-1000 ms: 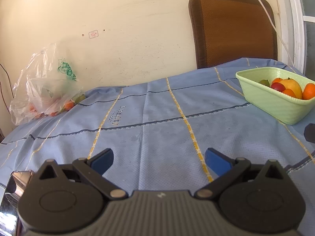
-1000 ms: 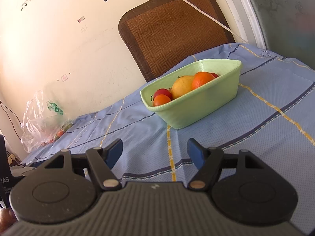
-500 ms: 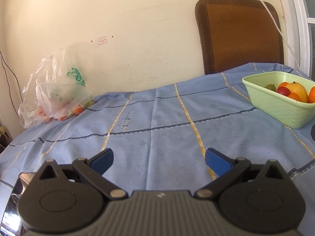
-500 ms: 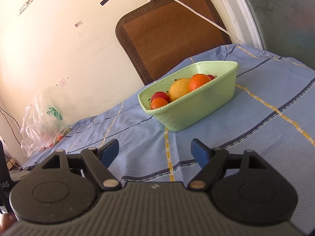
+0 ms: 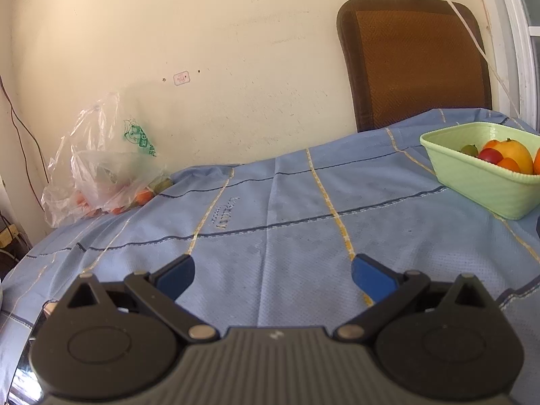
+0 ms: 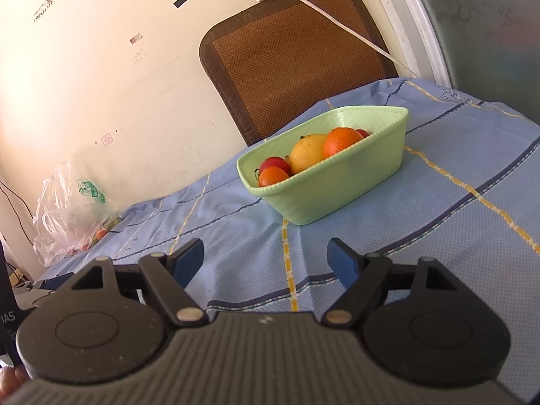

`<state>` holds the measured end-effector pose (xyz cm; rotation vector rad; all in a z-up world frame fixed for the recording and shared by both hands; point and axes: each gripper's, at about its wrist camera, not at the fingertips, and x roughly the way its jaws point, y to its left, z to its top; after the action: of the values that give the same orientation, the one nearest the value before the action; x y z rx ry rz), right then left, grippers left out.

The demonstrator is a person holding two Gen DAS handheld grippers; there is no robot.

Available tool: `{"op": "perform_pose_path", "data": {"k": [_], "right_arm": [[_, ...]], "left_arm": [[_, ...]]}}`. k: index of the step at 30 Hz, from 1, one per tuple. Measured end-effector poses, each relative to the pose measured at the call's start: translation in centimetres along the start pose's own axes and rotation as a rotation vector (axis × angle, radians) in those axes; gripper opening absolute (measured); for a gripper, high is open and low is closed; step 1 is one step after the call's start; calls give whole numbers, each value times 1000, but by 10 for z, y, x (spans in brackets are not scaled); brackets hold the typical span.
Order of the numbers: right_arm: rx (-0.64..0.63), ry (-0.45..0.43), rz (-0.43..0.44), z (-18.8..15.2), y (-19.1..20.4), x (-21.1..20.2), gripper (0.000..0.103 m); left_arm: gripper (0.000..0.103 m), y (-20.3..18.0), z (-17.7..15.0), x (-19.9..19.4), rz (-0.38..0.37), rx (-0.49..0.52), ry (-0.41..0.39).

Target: Organize fruits

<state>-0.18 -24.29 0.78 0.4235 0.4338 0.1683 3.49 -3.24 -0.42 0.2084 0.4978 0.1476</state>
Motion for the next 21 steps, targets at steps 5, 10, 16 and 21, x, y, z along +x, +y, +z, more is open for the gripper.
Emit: {"op": "perform_pose_path", "data": {"k": [5,10,16,21], "right_arm": [[-5,-1,-1,0,1,0,82],[-6,-1,3,0,0,-1,82],[-2,0,3,0,0,0,82],[-3,-4,5,0,1,-1,82]], "left_arm": [[103,0,-1,-1,3,2,-2],[103,-1,0,-1,1,0,-1],[103,-1,-1,-1,0,3,-4],[103,0,-1,-1,-4,0,-5]]}}
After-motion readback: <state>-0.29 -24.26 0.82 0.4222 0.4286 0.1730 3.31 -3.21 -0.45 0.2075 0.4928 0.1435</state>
